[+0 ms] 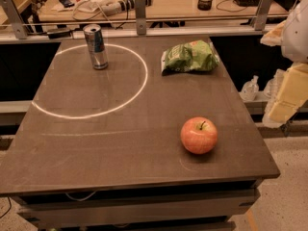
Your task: Move apple near green jalapeno chip bag
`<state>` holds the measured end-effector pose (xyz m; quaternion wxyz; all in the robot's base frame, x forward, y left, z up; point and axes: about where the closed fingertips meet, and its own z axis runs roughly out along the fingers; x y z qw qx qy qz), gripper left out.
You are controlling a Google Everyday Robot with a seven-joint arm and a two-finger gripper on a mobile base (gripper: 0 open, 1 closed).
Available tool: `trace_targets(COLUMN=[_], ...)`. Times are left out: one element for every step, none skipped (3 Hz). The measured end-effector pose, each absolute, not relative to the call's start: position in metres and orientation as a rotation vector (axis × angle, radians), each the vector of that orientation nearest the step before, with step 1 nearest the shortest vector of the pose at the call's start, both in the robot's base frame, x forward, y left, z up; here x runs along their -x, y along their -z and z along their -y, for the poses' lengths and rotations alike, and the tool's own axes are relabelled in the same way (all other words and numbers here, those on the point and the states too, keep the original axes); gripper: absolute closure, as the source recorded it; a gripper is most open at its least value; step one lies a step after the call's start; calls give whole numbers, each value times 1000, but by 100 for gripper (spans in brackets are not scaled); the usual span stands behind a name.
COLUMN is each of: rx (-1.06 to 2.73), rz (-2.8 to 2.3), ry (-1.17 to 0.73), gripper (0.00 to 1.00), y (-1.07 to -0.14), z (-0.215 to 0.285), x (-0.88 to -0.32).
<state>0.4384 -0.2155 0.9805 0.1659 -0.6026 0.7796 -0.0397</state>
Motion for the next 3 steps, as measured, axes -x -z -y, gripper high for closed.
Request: trace_targets(rx=[1716, 1636, 1489], rz=[-2220, -2219, -2196], ry=[113, 23, -154], gripper=[0, 0, 0], y=[-981, -980, -974], z=[215, 214, 200], x=[-438, -434, -421])
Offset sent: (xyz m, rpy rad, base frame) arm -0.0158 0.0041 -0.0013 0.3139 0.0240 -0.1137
